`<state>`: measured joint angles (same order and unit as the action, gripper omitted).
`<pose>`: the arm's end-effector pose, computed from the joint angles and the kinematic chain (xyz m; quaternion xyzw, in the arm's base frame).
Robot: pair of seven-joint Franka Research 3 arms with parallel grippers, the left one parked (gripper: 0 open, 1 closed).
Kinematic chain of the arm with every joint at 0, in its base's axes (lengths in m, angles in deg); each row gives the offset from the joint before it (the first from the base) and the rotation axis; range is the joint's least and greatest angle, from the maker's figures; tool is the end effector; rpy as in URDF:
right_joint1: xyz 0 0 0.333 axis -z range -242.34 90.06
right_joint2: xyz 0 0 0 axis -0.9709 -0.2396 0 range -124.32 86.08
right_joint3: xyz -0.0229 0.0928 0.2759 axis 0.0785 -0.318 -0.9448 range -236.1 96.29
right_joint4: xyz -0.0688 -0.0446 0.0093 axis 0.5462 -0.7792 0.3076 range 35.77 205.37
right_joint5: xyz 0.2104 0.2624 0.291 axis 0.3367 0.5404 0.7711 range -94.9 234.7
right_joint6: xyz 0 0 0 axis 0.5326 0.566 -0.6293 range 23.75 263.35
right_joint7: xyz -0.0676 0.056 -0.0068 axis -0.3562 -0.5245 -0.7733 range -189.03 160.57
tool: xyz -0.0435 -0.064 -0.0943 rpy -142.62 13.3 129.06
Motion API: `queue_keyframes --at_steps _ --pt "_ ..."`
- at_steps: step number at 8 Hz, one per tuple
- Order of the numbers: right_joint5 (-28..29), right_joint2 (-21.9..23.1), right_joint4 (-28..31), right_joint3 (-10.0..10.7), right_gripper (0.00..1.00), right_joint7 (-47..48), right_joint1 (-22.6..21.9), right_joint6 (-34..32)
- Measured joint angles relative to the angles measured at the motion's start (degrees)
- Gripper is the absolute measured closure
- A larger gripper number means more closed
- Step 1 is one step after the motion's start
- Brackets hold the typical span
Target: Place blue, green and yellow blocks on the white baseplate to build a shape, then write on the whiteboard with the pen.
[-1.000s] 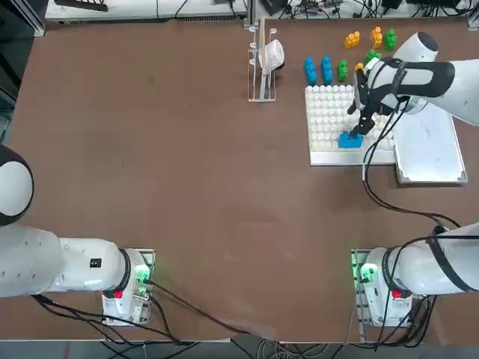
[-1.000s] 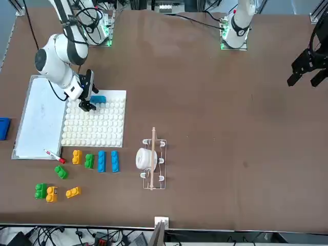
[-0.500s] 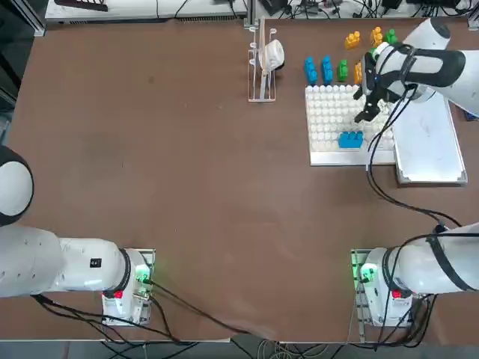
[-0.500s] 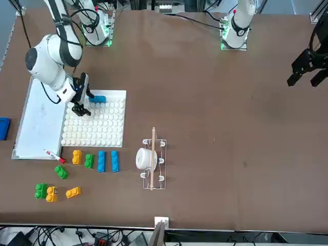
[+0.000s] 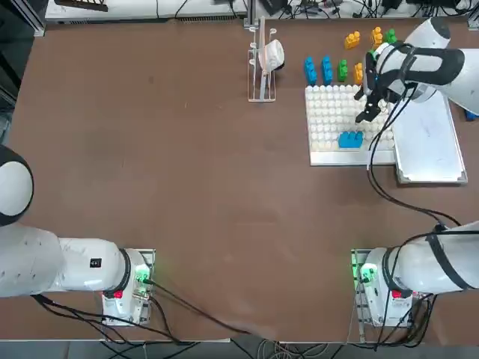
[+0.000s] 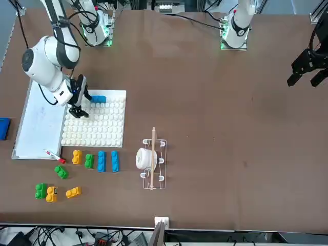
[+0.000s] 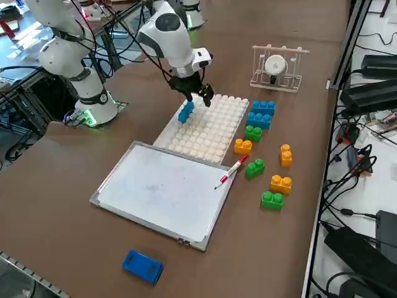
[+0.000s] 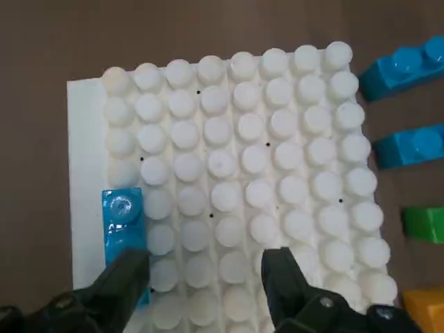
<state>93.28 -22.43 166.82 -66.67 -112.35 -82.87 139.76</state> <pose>0.5258 0.0349 0.2104 -0.7412 -0.6595 -0.0933 0.0839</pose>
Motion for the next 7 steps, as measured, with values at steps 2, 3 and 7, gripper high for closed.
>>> queue_keyframes --at_steps 2,3,7 --pt "0.0 -1.1 0.0 -0.2 0.0 0.0 -0.1 0.2" --pt "0.0 -1.5 -0.2 -0.2 0.0 0.0 -0.1 0.2" --pt "0.0 -2.3 -0.3 -0.3 0.0 0.0 -0.2 0.8"
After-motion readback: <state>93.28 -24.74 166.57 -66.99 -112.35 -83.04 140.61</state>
